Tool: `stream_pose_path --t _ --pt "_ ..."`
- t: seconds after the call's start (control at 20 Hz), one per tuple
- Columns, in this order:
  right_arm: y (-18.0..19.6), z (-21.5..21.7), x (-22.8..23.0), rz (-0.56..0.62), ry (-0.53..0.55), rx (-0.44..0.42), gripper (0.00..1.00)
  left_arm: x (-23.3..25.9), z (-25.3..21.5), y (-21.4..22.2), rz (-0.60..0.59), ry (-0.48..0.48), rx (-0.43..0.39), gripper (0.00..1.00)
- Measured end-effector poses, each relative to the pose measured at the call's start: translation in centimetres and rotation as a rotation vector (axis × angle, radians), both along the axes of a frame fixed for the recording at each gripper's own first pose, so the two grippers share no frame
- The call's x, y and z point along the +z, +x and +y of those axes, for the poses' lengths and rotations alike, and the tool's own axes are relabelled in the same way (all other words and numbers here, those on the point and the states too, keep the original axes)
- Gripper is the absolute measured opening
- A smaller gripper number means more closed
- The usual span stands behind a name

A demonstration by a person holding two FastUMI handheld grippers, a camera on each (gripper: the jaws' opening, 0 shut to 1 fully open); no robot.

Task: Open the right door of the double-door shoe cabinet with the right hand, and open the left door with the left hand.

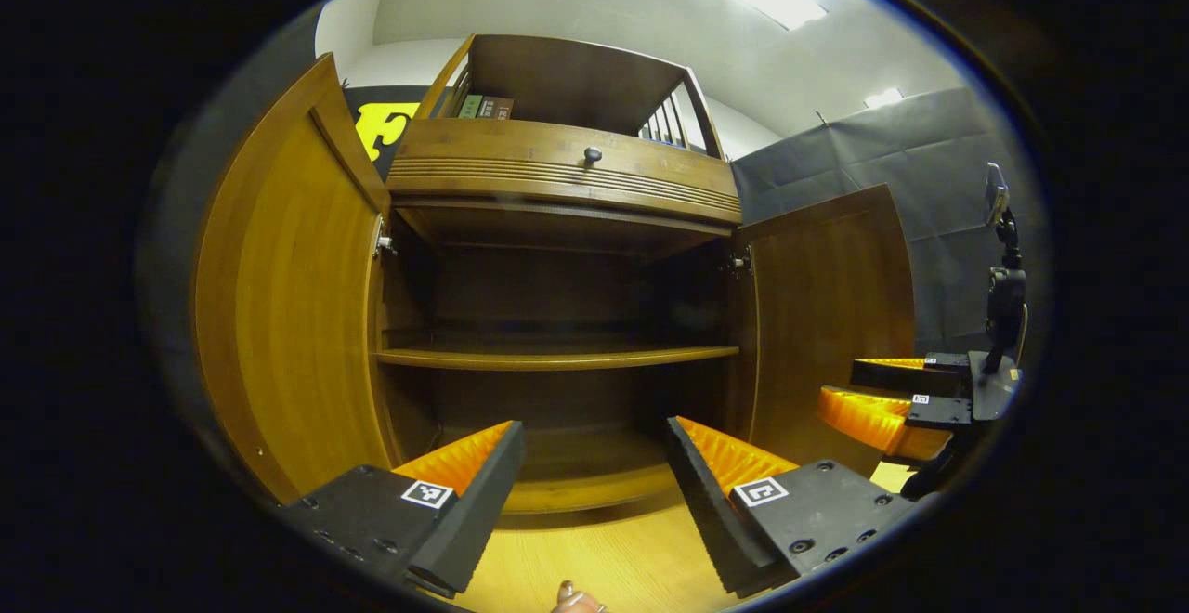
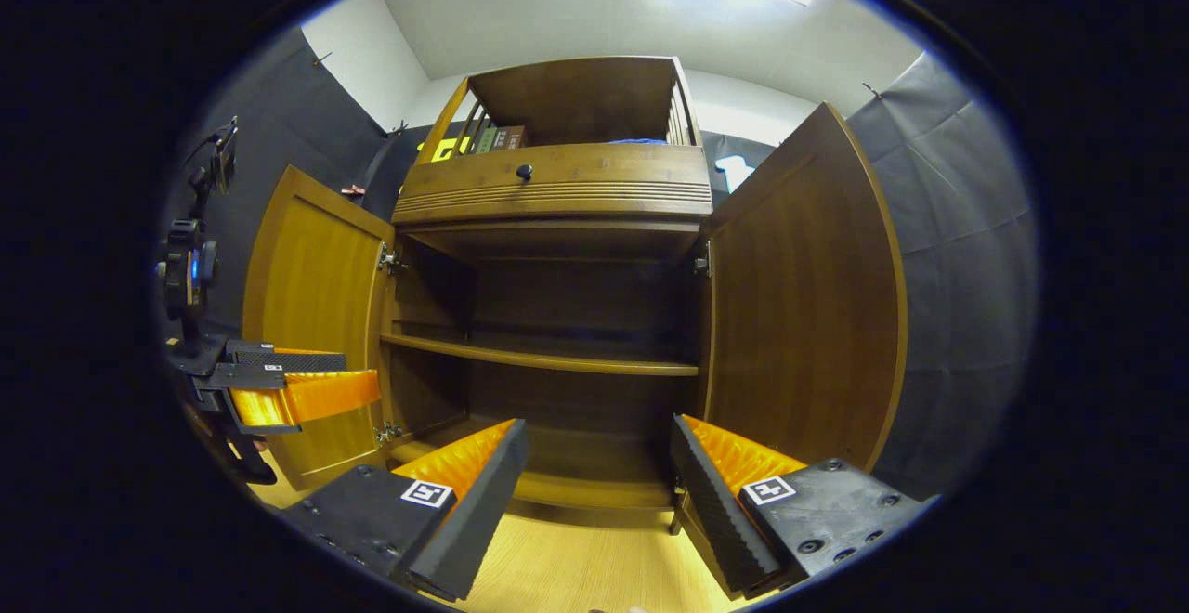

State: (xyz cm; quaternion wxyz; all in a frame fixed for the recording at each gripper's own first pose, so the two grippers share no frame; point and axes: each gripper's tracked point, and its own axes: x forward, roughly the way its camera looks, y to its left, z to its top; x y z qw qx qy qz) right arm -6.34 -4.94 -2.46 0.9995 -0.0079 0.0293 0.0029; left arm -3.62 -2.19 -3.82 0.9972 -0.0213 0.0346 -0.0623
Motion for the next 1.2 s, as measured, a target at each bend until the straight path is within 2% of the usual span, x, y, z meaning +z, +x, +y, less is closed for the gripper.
stream_pose_path --t 0.1,0.2,0.4,0.55,1.2 --pt "0.0 0.2 0.0 0.003 0.005 0.005 0.97 0.0 0.2 -0.1 0.001 0.003 0.004 0.94" --pt "0.0 0.3 -0.1 0.005 0.007 0.009 0.95 -0.1 0.3 -0.2 -0.001 0.0 0.009 0.94" --pt "0.0 0.4 0.1 0.004 -0.018 0.006 0.97 0.0 0.7 -0.4 -0.004 0.003 0.021 0.94" --pt "-0.1 0.7 0.3 -0.002 -0.012 0.014 0.95 0.3 0.5 -0.5 -0.007 0.005 0.014 0.93" --pt "-0.4 0.6 0.7 0.004 -0.009 0.022 0.97 0.8 0.3 -1.2 -0.021 0.021 0.02 0.94"
